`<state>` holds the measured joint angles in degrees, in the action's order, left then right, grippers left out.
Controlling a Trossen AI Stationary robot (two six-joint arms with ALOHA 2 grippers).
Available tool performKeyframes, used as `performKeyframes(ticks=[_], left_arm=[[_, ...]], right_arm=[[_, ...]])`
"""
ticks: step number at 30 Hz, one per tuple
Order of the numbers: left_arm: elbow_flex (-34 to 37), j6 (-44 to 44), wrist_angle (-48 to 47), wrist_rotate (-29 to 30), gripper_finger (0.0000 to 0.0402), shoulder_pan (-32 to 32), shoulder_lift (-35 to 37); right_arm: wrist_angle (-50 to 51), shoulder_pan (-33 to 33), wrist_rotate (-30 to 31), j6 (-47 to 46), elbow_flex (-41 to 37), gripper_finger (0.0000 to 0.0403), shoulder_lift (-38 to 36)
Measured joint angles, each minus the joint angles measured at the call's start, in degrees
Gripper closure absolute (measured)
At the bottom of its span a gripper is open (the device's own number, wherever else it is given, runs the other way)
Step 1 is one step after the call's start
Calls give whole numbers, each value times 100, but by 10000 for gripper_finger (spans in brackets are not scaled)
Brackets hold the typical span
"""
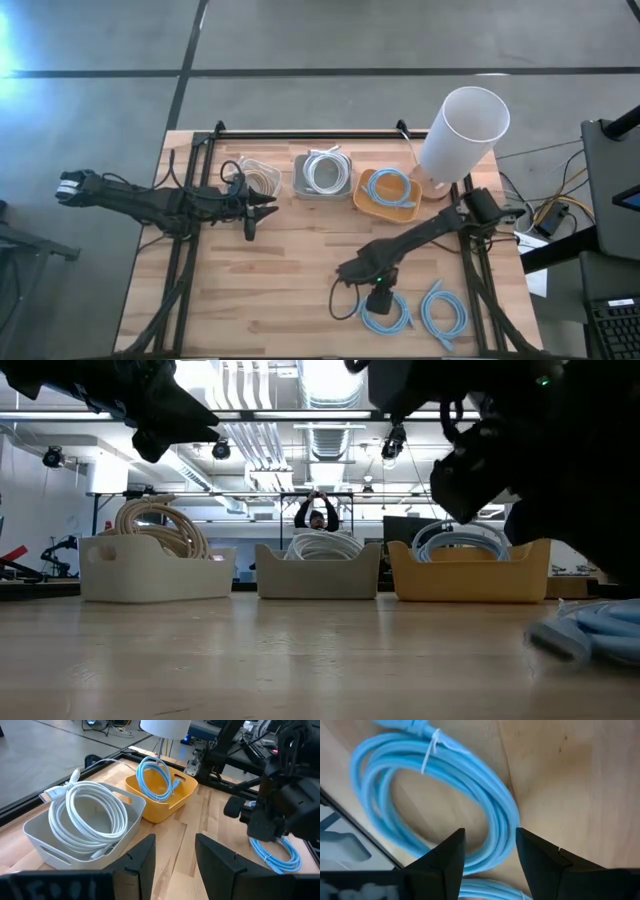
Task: Sort HDMI cables
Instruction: Put the left blue HDMI cable into the orange bin
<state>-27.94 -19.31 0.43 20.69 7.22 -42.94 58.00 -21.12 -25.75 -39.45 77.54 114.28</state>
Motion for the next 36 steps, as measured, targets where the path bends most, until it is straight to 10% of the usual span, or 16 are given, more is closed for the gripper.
performKeyframes(ticks=[17,36], left_arm=[[2,-2,2,0,261,0,-2],[11,2,-2,0,261,2,0]], right_arm=[[162,2,473,448,34,237,368],[199,302,887,337,2,353,-144]])
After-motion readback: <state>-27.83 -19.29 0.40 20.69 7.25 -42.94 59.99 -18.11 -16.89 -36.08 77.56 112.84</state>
